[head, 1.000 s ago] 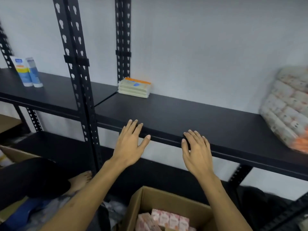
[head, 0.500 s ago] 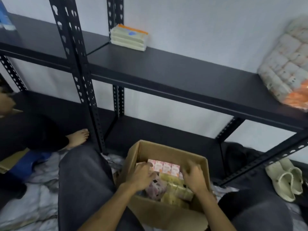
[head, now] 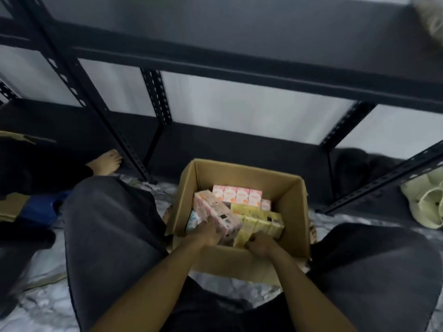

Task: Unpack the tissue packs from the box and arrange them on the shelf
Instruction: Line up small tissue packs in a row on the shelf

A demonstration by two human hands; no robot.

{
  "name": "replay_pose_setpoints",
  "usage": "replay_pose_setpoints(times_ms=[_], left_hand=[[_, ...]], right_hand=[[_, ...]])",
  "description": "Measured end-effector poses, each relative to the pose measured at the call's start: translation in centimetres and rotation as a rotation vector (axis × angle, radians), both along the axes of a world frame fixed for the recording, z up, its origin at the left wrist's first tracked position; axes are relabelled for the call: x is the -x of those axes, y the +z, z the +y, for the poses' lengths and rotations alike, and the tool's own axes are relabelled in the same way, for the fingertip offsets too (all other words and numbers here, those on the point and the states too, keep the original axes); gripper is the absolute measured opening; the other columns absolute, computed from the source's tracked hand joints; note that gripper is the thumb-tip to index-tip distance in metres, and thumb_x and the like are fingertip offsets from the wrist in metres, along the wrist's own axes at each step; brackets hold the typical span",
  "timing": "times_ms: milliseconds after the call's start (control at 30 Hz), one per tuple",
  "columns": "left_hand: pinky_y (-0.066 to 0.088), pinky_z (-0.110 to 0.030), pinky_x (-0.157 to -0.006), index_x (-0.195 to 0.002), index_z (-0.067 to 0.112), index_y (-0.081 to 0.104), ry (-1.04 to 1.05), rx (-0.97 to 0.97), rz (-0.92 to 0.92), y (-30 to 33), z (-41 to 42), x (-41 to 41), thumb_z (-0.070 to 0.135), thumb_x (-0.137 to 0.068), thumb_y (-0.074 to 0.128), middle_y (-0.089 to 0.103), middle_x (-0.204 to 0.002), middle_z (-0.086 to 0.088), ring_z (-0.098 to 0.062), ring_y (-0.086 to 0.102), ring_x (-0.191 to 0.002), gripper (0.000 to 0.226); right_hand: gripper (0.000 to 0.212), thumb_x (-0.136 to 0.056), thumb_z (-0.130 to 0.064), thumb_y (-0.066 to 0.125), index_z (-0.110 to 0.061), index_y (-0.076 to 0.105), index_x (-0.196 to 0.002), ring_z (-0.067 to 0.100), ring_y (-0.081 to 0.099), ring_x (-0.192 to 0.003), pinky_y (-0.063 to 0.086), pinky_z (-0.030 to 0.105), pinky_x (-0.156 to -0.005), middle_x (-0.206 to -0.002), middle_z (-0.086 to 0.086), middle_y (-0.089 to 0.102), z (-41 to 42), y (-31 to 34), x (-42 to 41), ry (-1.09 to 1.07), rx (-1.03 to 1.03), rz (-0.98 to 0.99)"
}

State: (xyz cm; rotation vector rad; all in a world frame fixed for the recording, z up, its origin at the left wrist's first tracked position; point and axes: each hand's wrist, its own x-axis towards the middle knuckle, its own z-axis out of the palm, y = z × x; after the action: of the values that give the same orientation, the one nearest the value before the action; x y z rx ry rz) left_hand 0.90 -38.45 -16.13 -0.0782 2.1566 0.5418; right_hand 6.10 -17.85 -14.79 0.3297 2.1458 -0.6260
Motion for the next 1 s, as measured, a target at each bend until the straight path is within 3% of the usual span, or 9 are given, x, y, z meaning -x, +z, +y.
replay_pose_setpoints(times_ms=[100,200,300,433,567,767,867,933,1000], left_hand=[[0.049,-0.047,-0.099,-0.151,0.022,0.021,-0.018,0.038,0.015,0.0,0.6,-0.1,0.067,-0.086,0.047,0.05,-0.143,-0.011,-0.031,0.056,-0.117,0.084],[0.046,-0.044,-0.103,-0.158,0.024,0.014,0.047,0.068,-0.015,-0.6,1.0,0.5,0.078,-0.085,0.041,0.04,-0.153,-0.011,-0.032,0.05,-0.129,0.095],[0.043,-0.045,-0.108,-0.161,0.023,0.0,0.104,0.027,-0.01,-1.1,2.0,0.9,0.081,-0.086,0.038,0.031,-0.161,-0.01,-0.034,0.045,-0.136,0.102],[0.041,-0.042,-0.109,-0.16,0.016,-0.011,0.19,0.028,-0.007,-1.7,2.9,1.6,0.074,-0.092,0.041,0.03,-0.163,-0.01,-0.033,0.044,-0.138,0.103],[0.042,-0.028,-0.088,-0.152,0.009,0.028,0.343,-0.037,0.017,-2.2,3.6,2.4,0.046,-0.099,0.059,0.055,-0.145,-0.01,-0.029,0.057,-0.125,0.072],[0.043,-0.035,-0.101,-0.139,0.014,0.055,0.432,-0.043,0.071,-3.2,3.9,2.6,0.038,-0.092,0.071,0.061,-0.14,-0.008,-0.03,0.056,-0.128,0.055],[0.044,-0.033,-0.101,-0.135,0.015,0.06,0.474,-0.055,0.072,-3.2,3.7,2.8,0.033,-0.093,0.072,0.063,-0.138,-0.007,-0.028,0.056,-0.128,0.048],[0.044,-0.032,-0.101,-0.135,0.013,0.06,0.507,-0.068,0.082,-3.1,3.7,2.8,0.027,-0.094,0.071,0.064,-0.137,-0.007,-0.027,0.056,-0.129,0.044],[0.045,-0.031,-0.1,-0.134,0.012,0.061,0.539,-0.078,0.081,-3.2,3.7,2.9,0.023,-0.095,0.069,0.065,-0.135,-0.008,-0.027,0.057,-0.127,0.041]], right_hand=[[0.026,-0.098,-0.038,0.051,-0.016,0.06,-0.11,0.018,0.057,-0.088,0.042,0.027,-0.065,-0.102,0.003,0.06,-0.5,0.2,0.7,-0.047,0.01,-0.012],[0.051,-0.101,-0.039,0.048,-0.013,0.043,-0.144,0.028,0.054,-0.123,0.039,0.028,-0.078,-0.141,0.01,0.051,-0.8,-0.8,1.7,-0.096,-0.013,-0.015],[0.061,-0.1,-0.043,0.048,-0.009,0.036,-0.149,0.033,0.049,-0.131,0.043,0.033,-0.091,-0.151,0.015,0.044,-1.3,-1.9,2.5,-0.263,0.023,0.017],[0.052,-0.101,-0.038,0.05,-0.008,0.045,-0.143,0.032,0.052,-0.127,0.039,0.029,-0.083,-0.144,0.014,0.051,-2.1,-2.7,3.5,-0.442,0.095,0.084],[0.04,-0.095,-0.017,0.055,-0.007,0.059,-0.134,0.03,0.059,-0.117,0.05,0.033,-0.09,-0.131,0.012,0.063,-3.2,-3.2,4.2,-0.56,0.232,0.112],[0.03,-0.092,-0.015,0.064,-0.012,0.068,-0.121,0.023,0.061,-0.104,0.052,0.03,-0.08,-0.122,0.011,0.068,-2.1,-4.6,5.0,-0.672,0.05,0.222],[0.039,-0.09,-0.018,0.066,-0.009,0.059,-0.127,0.033,0.054,-0.12,0.047,0.038,-0.093,-0.13,0.016,0.057,0.2,-5.3,5.2,-0.608,-0.176,0.347],[0.05,-0.088,-0.013,0.066,-0.007,0.052,-0.136,0.037,0.048,-0.126,0.042,0.044,-0.101,-0.136,0.019,0.053,1.8,-5.8,5.9,-0.538,-0.204,0.435],[0.072,-0.084,-0.02,0.071,-0.015,0.039,-0.148,0.035,0.04,-0.135,0.036,0.046,-0.108,-0.146,0.014,0.045,2.8,-6.8,6.6,-0.361,-0.191,0.363]])
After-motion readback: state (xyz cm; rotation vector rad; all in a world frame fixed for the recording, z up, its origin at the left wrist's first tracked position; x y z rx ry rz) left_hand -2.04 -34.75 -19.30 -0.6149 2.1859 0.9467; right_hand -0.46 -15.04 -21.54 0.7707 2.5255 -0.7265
